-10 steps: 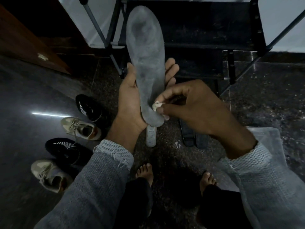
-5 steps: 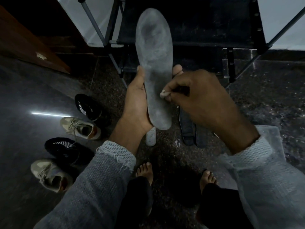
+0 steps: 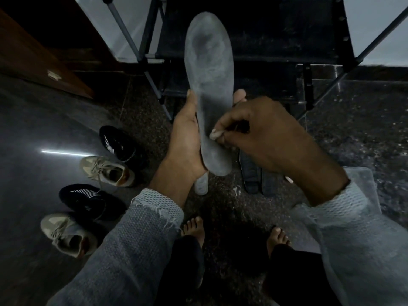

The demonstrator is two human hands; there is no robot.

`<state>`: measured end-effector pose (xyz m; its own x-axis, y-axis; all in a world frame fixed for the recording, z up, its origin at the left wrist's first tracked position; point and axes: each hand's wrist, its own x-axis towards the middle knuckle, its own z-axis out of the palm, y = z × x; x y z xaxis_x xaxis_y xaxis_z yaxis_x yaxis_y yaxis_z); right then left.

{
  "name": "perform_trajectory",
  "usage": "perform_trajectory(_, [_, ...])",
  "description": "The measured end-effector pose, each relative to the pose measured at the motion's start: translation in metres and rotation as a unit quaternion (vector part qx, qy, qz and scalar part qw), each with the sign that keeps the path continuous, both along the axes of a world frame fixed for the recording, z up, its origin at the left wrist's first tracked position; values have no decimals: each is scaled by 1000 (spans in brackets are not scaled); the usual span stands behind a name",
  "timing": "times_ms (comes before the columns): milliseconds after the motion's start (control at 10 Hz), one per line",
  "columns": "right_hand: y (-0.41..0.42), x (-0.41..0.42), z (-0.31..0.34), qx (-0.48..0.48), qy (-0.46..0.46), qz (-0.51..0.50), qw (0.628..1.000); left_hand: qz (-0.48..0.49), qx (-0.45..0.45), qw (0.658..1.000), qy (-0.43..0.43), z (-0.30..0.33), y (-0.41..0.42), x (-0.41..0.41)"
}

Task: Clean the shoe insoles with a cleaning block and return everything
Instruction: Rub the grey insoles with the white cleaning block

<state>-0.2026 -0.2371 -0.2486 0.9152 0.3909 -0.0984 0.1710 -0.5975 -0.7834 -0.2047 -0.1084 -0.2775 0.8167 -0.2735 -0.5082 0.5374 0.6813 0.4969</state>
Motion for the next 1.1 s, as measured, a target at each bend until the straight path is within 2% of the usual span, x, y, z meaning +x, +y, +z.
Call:
perform_trajectory(100, [-1, -1, 0, 19, 11, 10, 1000, -3, 0, 1000, 3, 3, -3, 1])
perform_trajectory(200, [5, 1, -11, 33, -41, -96, 994, -5, -9, 1000, 11, -2, -3, 2])
perform_trajectory(300, [9, 4, -21, 5, -111, -171, 979, -12, 7, 1000, 1, -6, -11, -2])
perform_trajectory(400, [7, 5, -22, 0, -119, -185, 976, -11, 27, 1000, 4, -8, -13, -4])
perform_trajectory(500, [0, 6, -10, 18, -33, -100, 994, -5, 42, 999, 7, -9, -5, -1])
perform_trajectory(600, [-5, 5, -3, 15, 8, -38, 999, -27, 74, 997, -3, -5, -5, -2])
perform_trajectory(700, [-2, 4, -12, 30, -28, -100, 994, -34, 202, 979, 16, 4, -14, -7])
perform_trajectory(800, [-3, 9, -23, 11, -83, -171, 982, -45, 191, 981, -13, 1, -20, -11])
perform_trajectory(900, [-6, 15, -29, 9, -126, -214, 969, -41, 122, 992, 3, -3, -25, -12])
perform_trajectory(1000, [-6, 18, -36, 16, -154, -230, 961, -40, 79, 996, -1, -8, -26, -12])
perform_trajectory(1100, [-9, 20, -38, 28, -166, -240, 956, -45, 87, 995, -3, -10, -28, -12])
